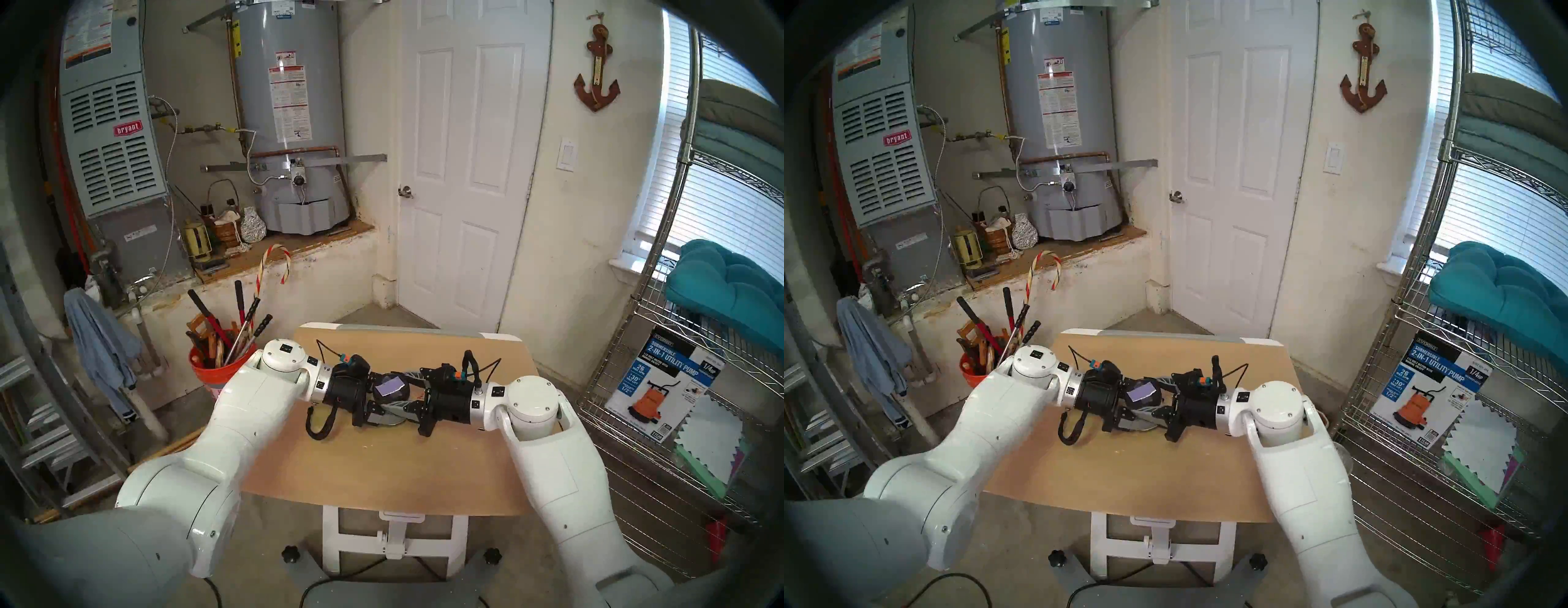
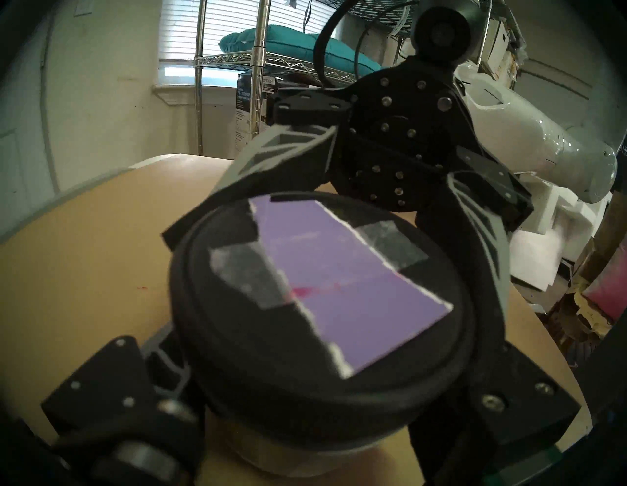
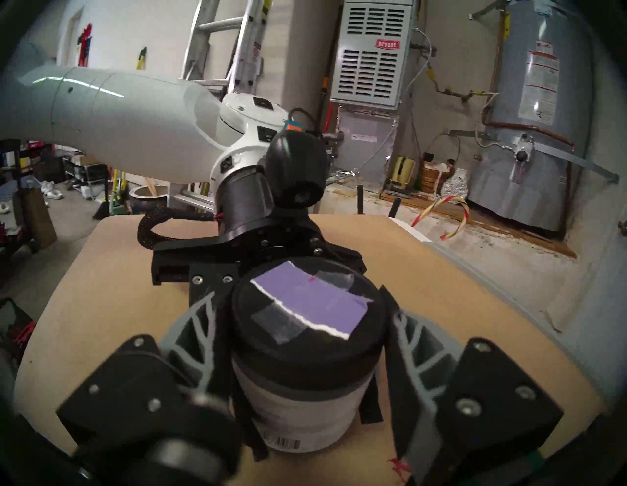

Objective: Open paint jar

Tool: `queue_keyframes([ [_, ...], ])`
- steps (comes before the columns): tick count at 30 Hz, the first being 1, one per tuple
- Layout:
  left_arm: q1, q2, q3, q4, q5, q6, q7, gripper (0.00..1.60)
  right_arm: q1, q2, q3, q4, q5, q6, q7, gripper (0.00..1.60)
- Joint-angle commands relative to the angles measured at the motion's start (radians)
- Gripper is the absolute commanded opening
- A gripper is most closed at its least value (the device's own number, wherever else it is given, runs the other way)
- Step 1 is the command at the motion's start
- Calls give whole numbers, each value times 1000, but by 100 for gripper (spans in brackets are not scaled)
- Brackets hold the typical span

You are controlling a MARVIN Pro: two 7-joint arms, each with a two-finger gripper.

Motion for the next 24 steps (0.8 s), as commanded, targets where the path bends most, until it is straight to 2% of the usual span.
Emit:
queue_keyframes([
  [1, -8, -6, 3, -23, -10, 1, -13, 0, 117, -6, -20, 108, 7, -34, 77, 0],
  [3, -7, -6, 3, -23, -9, 2, -13, 0, 153, -1, -30, 147, 11, -42, 110, 0],
  [4, -7, -6, 3, -23, -9, 2, -13, 0, 132, -4, -20, 131, 13, -50, 114, 0],
  [5, -6, -6, 4, -24, -9, 3, -13, 0, 164, 0, -29, 165, 16, -52, 135, 0],
  [18, 2, -5, 14, -37, -15, 9, -13, 0, 317, 28, -47, 335, 50, -143, 351, 0],
  [24, 4, -6, 22, -46, -19, 16, -13, 0, 382, 28, -97, 412, 60, -209, 369, 0],
])
